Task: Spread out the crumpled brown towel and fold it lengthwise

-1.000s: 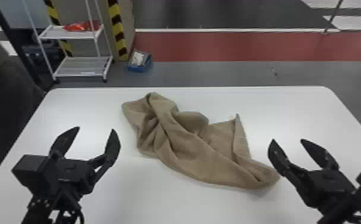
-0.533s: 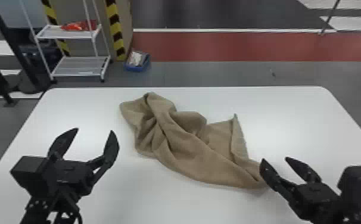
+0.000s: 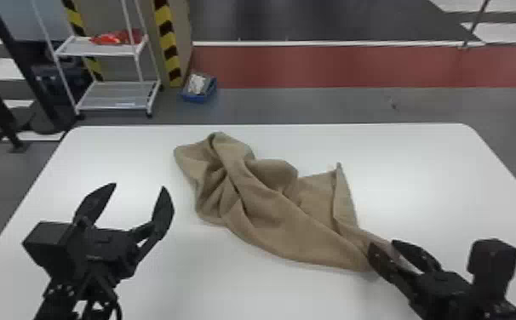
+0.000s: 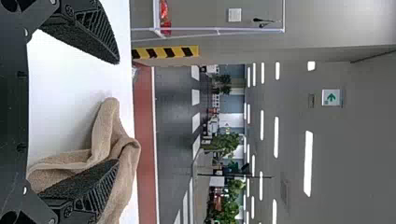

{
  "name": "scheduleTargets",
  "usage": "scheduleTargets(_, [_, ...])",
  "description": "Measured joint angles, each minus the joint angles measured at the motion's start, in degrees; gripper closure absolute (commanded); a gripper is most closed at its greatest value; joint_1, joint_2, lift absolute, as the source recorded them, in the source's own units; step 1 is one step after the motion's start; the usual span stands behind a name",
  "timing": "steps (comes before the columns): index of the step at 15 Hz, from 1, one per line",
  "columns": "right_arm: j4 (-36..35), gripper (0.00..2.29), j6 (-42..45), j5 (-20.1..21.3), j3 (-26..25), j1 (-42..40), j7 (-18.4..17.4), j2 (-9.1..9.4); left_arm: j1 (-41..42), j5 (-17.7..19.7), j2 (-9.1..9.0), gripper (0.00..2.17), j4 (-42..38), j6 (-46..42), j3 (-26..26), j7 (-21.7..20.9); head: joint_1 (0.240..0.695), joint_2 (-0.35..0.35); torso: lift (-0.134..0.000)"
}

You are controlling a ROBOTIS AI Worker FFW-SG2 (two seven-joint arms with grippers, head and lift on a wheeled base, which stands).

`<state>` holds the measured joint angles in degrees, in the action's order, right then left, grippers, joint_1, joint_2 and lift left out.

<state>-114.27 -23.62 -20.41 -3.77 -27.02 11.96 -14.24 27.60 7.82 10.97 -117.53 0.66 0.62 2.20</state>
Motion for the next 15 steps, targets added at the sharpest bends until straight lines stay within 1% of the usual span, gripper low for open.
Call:
scheduleTargets(1, [0.0,0.9,-0.2,0.1,0.0,0.1,0.0,0.0,-0.2,0.0,-0.01,0.14,0.2,0.0,0.0,0.0,0.695,0.013,-0.128])
scheduleTargets(3, [0.0,1.06,-0.5,0.1,-0.1,0.1,0.0,0.0,-0.6,0.0,-0.02,0.14,0.5,0.0,0.3,0.0,0.695,0.012,-0.128])
scheduleTargets(4, [-0.2,1.29,-0.7,0.0,-0.1,0.1,0.0,0.0,-0.7,0.0,0.0,0.14,0.7,0.0,0.4,0.0,0.695,0.008,-0.128])
scheduleTargets(5, [-0.5,1.36,-1.2,0.0,-0.2,0.1,0.0,0.0,-0.9,0.0,0.01,0.14,0.9,0.0,0.5,0.0,0.695,0.007,-0.128])
scheduleTargets(9, [-2.4,1.36,-2.6,-0.2,-0.6,-0.2,-0.1,0.51,-1.0,0.0,0.1,0.14,1.1,-0.1,0.6,0.1,0.695,0.01,-0.128])
scheduleTargets(12, [-5.8,1.36,-3.4,-0.2,-1.0,-0.9,-0.2,1.32,-0.9,0.0,0.18,0.14,1.1,-0.2,0.7,0.1,0.695,0.02,-0.128])
scheduleTargets(15, [-10.5,1.36,-4.3,-1.0,-2.4,-1.7,-0.7,1.49,-0.8,0.0,0.19,0.14,1.2,-0.2,0.7,0.1,0.695,0.019,-0.128])
